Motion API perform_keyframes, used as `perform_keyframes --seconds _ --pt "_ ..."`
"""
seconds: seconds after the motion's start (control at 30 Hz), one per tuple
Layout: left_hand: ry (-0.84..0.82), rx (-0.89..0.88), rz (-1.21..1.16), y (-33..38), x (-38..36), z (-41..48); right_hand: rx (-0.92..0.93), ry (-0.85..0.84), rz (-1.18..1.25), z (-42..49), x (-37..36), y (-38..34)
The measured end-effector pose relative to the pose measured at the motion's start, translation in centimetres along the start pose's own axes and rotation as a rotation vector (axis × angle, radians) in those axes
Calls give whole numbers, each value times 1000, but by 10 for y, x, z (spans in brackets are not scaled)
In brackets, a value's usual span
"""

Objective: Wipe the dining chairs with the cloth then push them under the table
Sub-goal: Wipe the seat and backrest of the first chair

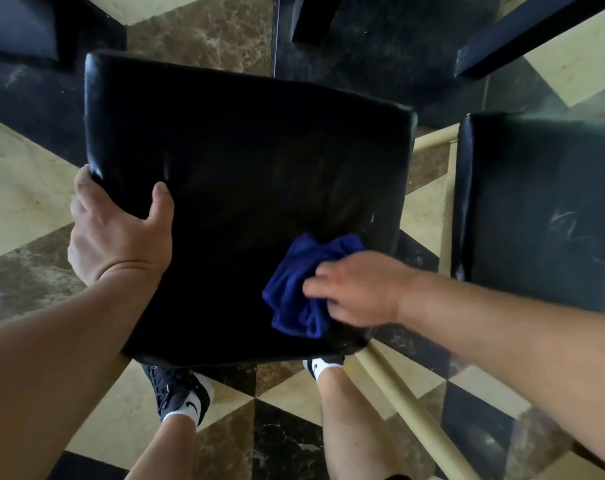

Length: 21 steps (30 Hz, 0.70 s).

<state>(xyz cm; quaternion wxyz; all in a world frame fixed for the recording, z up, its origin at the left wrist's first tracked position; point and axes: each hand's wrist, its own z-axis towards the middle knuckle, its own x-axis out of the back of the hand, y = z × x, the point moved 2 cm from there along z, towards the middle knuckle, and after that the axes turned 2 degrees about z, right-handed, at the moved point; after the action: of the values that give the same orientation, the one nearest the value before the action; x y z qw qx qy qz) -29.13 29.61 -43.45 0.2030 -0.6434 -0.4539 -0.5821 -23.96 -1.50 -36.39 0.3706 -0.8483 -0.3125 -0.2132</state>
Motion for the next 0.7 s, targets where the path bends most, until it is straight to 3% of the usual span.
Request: perform_keyframes --seconds 0.13,0.2,0.3,0.47,0.53,0.6,0.7 --pt "10 3 -19 -1 -1 0 -365 477 104 -2 68 81" --pt "8 6 -18 -1 -1 1 -494 605 187 -2 78 98" --pt "-5 8 -16 -1 0 1 -482 535 125 -5 39 66" --pt "-17 7 0 0 1 1 -99 -136 115 -46 -47 -16" --pt "-15 4 -6 0 1 1 -23 -219 111 -46 -40 -6" --pt "-17 7 -8 0 1 1 -42 -106 36 -35 -19 19" --pt "-19 14 2 0 2 1 -287 286 58 -13 34 72"
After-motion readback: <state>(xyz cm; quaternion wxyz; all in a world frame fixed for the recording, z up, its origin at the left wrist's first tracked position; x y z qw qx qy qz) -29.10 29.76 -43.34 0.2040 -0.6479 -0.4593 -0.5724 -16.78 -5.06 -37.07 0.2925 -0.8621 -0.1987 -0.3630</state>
